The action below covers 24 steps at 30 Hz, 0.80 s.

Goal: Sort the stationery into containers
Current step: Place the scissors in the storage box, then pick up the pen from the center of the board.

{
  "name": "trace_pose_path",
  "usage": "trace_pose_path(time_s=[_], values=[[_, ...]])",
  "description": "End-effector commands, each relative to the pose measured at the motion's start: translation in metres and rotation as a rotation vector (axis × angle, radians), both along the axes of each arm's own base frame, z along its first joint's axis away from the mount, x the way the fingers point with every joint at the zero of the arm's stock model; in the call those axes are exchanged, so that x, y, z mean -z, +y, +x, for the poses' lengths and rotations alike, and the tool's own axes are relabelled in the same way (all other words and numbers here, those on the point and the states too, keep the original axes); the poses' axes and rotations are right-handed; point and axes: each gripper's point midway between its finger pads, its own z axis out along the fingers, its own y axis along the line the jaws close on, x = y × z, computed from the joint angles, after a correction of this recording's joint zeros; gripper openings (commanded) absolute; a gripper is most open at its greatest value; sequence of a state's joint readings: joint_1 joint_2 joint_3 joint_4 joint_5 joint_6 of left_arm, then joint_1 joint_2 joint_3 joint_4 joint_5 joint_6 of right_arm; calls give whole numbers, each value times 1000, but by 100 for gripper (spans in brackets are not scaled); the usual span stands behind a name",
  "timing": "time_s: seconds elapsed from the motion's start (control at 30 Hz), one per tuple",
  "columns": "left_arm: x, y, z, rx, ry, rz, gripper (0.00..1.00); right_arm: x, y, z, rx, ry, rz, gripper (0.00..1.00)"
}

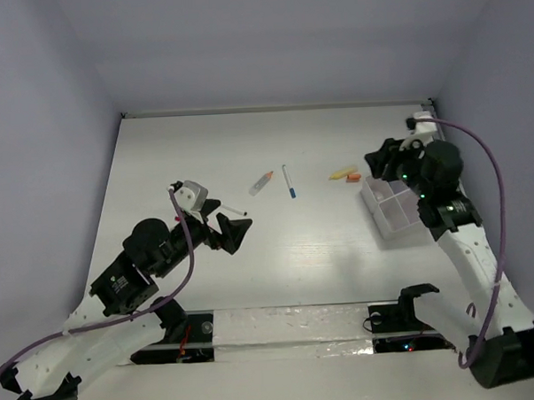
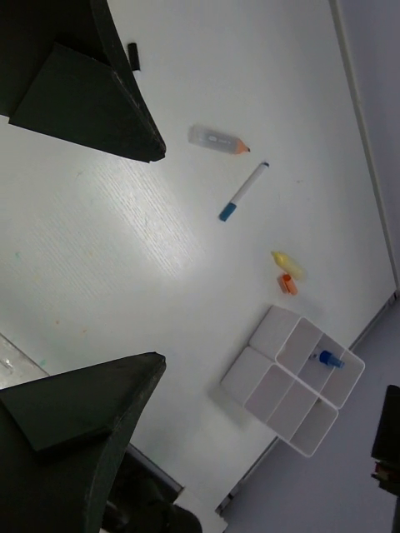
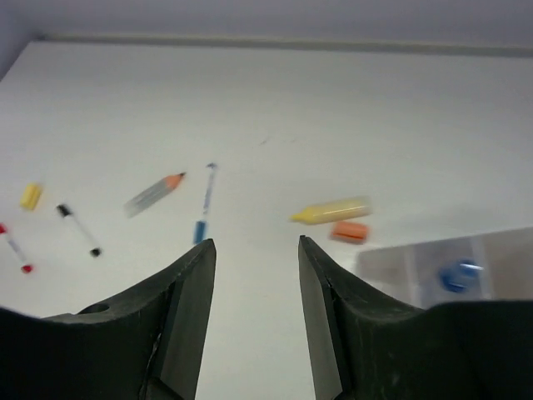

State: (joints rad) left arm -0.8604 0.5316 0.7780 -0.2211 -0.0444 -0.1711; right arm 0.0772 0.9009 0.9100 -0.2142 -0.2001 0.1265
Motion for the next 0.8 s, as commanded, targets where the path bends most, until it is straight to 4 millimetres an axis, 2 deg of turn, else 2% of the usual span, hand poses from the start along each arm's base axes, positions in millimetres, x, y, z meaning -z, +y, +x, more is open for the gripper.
trace_pose_path(time_s=[0.0, 0.03, 0.07, 0.13, 0.17, 0.2, 0.23, 0.27, 0.3, 0.33, 0.37, 0.4, 0.43, 0.5, 0.53, 0.57, 0.6, 0.63, 0.67, 0.73, 0.77], values=[[1, 9, 21, -101, 3, -14, 99, 17, 78, 4, -146, 82, 79, 50], [5, 13, 29, -134, 12, -2, 99, 22, 92, 5, -166, 93, 72, 50], [8, 15, 33, -152, 19, 3, 99, 38, 108, 13, -178, 127, 56, 50], [14, 21, 45, -198, 38, 18, 99, 51, 139, 13, -220, 154, 20, 50], [16, 24, 49, -214, 44, 20, 99, 46, 151, 18, -238, 140, 17, 50], [19, 26, 52, -230, 53, 27, 99, 64, 161, 26, -231, 178, -13, 50], [21, 28, 56, -245, 59, 33, 99, 70, 177, 24, -262, 184, -30, 49], [22, 34, 62, -275, 61, 35, 99, 71, 187, 27, -279, 172, -30, 46], [22, 38, 66, -302, 62, 33, 99, 82, 201, 32, -306, 191, -38, 42], [24, 43, 70, -325, 65, 37, 99, 87, 217, 29, -337, 207, -30, 34], [22, 49, 73, -354, 61, 30, 99, 92, 230, 29, -367, 217, -40, 32], [21, 61, 79, -412, 58, 26, 99, 83, 249, 30, -413, 197, -45, 32], [17, 68, 81, -441, 46, 10, 99, 108, 263, 33, -430, 226, -114, 32], [14, 83, 86, -511, 34, -4, 99, 124, 291, 26, -477, 249, -184, 32], [10, 93, 87, -556, 27, -21, 99, 112, 307, 32, -499, 224, -188, 33], [9, 100, 88, -587, 24, -26, 99, 135, 320, 28, -521, 270, -225, 34], [9, 108, 90, -624, 18, -29, 99, 137, 329, 29, -536, 271, -226, 35], [6, 114, 90, -650, 10, -40, 99, 129, 337, 36, -544, 246, -223, 40], [5, 116, 89, -660, 9, -46, 99, 145, 346, 36, -557, 267, -244, 42], [2, 124, 90, -698, -1, -58, 99, 152, 359, 38, -581, 271, -253, 45], [1, 128, 90, -715, -3, -58, 99, 145, 367, 43, -587, 254, -246, 48]])
